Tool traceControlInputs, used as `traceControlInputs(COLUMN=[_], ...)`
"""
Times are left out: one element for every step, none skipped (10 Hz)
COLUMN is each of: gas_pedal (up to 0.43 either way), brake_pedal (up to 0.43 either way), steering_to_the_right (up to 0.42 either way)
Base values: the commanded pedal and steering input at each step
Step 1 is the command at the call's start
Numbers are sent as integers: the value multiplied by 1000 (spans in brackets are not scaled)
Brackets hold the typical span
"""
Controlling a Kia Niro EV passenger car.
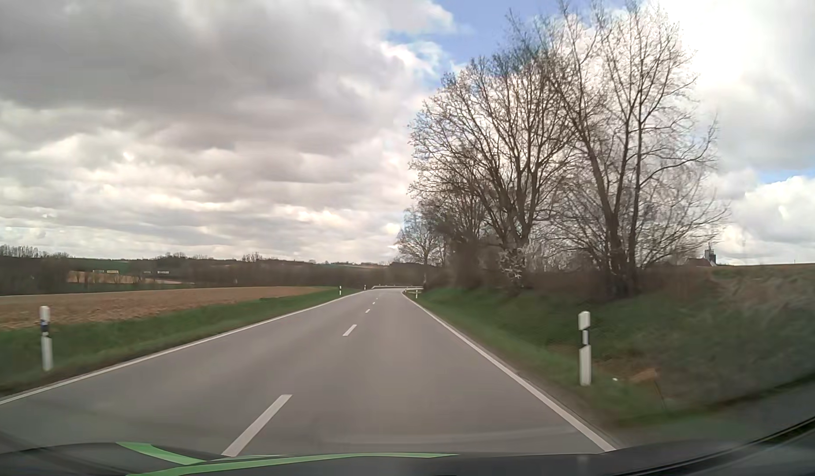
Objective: Follow the waypoints while adhering to traffic rules and regulations
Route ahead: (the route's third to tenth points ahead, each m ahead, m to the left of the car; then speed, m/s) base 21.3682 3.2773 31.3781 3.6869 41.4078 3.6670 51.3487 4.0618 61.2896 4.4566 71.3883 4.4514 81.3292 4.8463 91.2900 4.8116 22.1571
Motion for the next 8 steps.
traceControlInputs(gas_pedal=[220, 220, 220, 220, 220, 220, 220, 220], brake_pedal=[0, 0, 0, 0, 0, 0, 0, 0], steering_to_the_right=[-3, -4, -3, -3, -3, -3, -3, -3])
